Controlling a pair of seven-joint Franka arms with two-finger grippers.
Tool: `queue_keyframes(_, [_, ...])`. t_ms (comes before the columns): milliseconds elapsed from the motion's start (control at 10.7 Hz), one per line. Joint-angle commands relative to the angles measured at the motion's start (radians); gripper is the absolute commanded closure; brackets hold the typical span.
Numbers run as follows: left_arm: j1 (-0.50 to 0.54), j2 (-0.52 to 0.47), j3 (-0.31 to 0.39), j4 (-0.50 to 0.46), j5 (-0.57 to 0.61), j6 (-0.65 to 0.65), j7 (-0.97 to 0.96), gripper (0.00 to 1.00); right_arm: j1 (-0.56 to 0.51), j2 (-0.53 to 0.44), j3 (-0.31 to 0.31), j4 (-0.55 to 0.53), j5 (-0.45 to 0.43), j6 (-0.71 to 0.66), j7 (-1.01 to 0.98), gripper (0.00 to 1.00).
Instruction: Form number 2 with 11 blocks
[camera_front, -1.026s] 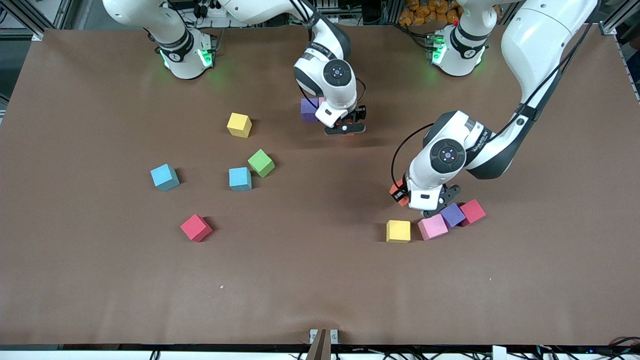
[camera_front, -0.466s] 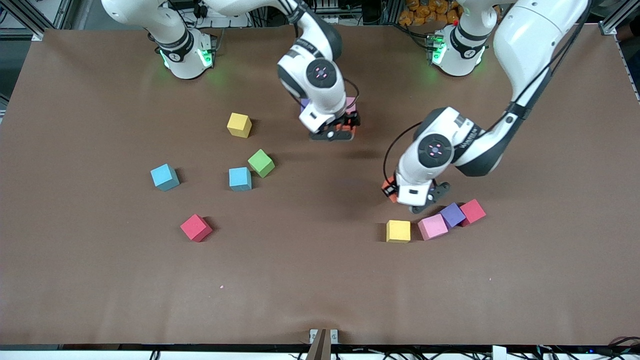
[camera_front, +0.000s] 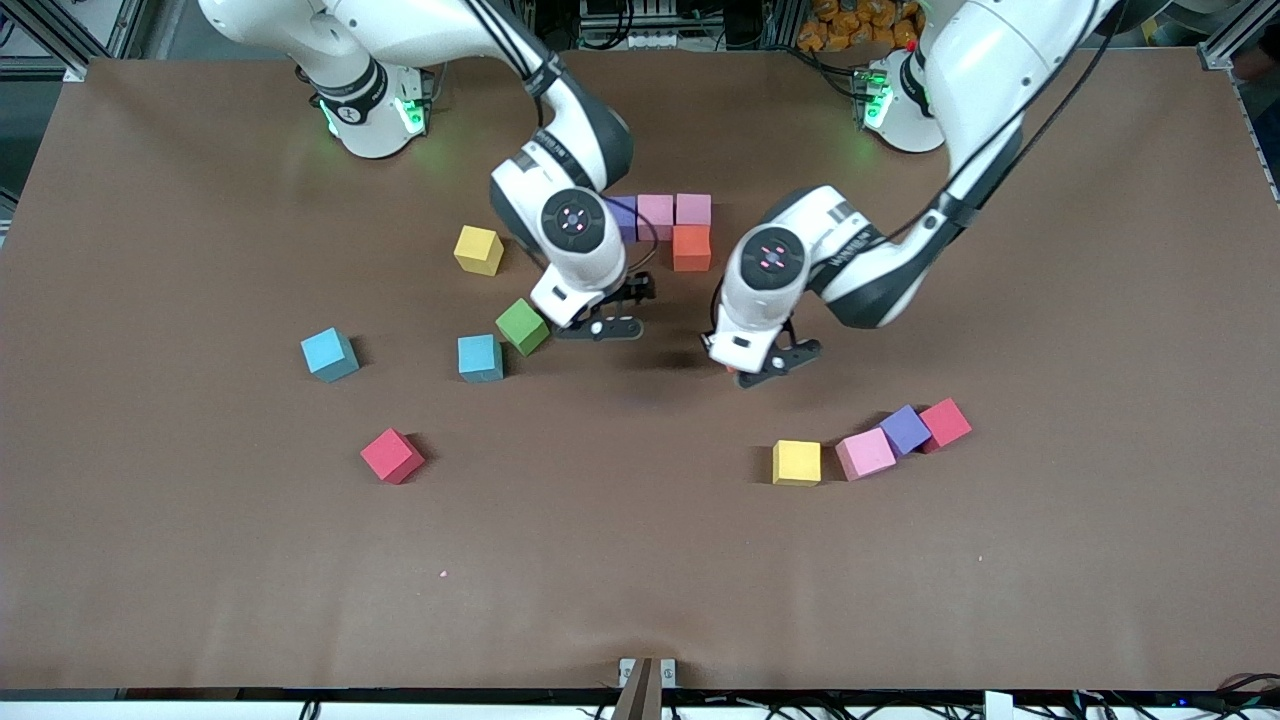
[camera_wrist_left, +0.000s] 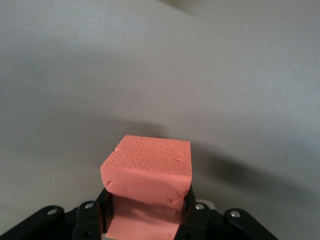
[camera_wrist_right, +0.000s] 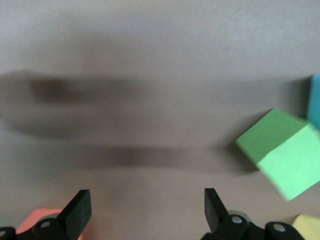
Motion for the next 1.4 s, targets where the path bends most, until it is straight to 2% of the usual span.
queue_keyframes(0, [-0.023,0.012,-0.003,-0.009,0.037,0.013,0.037,0.79,-0.053,-0.038,0.010,-0.058,-0.045,-0.002,-0.131,0.00])
queue_keyframes(280, [-0.038,0.012,-0.017,-0.084,0.039,0.122,0.037,0.79,-0.101,-0.044,0.010,-0.077,-0.050,-0.001,-0.381,0.00])
queue_keyframes(746, [-0.099,0.018,-0.017,-0.113,0.042,0.129,0.038,0.79,-0.127,-0.058,0.009,-0.120,-0.110,0.018,-0.633,0.00])
queue_keyframes(1119, [-0.121,0.018,-0.018,-0.143,0.045,0.129,0.069,0.79,-0.166,-0.093,0.009,-0.229,-0.114,0.144,-0.786,0.00])
queue_keyframes(1306, [-0.132,0.019,-0.018,-0.143,0.045,0.130,0.069,0.79,-0.163,-0.104,0.009,-0.274,-0.114,0.198,-0.794,0.00])
